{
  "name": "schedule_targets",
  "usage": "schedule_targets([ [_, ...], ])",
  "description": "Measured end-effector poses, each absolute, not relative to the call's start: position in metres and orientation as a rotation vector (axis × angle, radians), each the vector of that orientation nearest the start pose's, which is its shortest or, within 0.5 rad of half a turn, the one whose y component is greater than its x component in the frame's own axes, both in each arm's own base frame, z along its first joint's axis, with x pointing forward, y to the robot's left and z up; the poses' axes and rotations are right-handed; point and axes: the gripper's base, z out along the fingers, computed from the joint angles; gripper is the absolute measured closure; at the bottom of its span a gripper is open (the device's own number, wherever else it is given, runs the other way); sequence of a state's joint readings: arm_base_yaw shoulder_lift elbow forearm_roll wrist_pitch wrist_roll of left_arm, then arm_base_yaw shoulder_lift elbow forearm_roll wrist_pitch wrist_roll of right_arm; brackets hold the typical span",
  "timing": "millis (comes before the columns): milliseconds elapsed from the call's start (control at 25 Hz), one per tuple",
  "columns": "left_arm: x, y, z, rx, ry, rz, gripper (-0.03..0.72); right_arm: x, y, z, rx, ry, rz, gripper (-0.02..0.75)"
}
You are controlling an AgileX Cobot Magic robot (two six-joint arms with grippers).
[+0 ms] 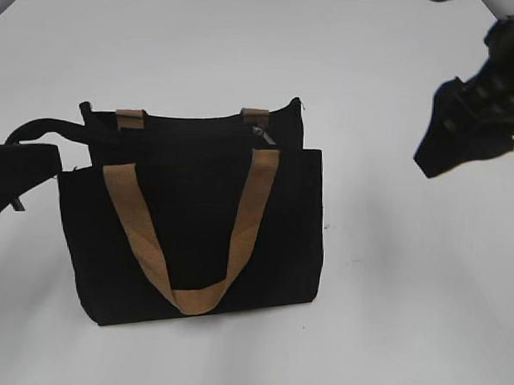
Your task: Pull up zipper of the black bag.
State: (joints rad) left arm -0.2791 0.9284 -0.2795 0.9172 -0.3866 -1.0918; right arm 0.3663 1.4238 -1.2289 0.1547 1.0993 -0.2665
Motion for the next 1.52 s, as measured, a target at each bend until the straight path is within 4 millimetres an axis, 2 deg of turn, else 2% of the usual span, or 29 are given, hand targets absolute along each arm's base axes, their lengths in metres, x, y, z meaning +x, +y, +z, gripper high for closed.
schedule_targets([
  [200, 0.147, -0.070, 0.228, 0.305, 1.962, -0.586, 0.232, 0.224, 0.093, 0.313, -0.755, 2.697, 0.149, 0.145],
  [360, 0.147, -0.067, 0.225, 0.180, 2.023, -0.610, 0.232, 0.198, 0.082, 0.314, -0.719, 2.683, 0.139, 0.145],
  [480, 0.145, -0.069, 0.224, 0.233, 2.035, -0.620, 0.237, 0.182, 0.075, 0.317, -0.689, 2.661, 0.139, 0.145],
  [600, 0.146, -0.065, 0.220, 0.300, 2.055, -0.510, 0.239, 0.171, 0.071, 0.320, -0.679, 2.635, 0.138, 0.145],
  [680, 0.151, -0.058, 0.223, 0.273, 2.055, -0.391, 0.246, 0.166, 0.069, 0.321, -0.675, 2.621, 0.140, 0.145],
  [760, 0.158, -0.048, 0.231, 0.187, 2.039, -0.277, 0.274, 0.163, 0.067, 0.322, -0.670, 2.614, 0.139, 0.145],
  [880, 0.167, -0.027, 0.243, -0.052, 2.027, -0.062, 0.353, 0.162, 0.067, 0.323, -0.664, 2.610, 0.140, 0.145],
  [1000, 0.168, -0.008, 0.241, -0.270, 2.085, 0.131, 0.381, 0.163, 0.067, 0.323, -0.661, 2.601, 0.141, 0.145],
  [1080, 0.166, -0.010, 0.228, -0.345, 2.208, 0.116, 0.385, 0.164, 0.067, 0.324, -0.657, 2.590, 0.142, 0.145],
  [1200, 0.163, -0.025, 0.207, -0.369, 2.434, -0.033, 0.386, 0.164, 0.068, 0.324, -0.654, 2.584, 0.143, 0.146],
  [1320, 0.159, -0.048, 0.206, -0.128, 2.570, -0.209, 0.386, 0.163, 0.067, 0.324, -0.658, 2.596, 0.140, 0.146],
  [1400, 0.156, -0.065, 0.221, 0.070, 2.578, -0.340, 0.386, 0.160, 0.066, 0.322, -0.663, 2.612, 0.138, 0.146],
  [1520, 0.140, -0.082, 0.252, 0.389, 2.525, -0.473, 0.387, 0.145, 0.060, 0.316, -0.668, 2.629, 0.135, 0.146],
])
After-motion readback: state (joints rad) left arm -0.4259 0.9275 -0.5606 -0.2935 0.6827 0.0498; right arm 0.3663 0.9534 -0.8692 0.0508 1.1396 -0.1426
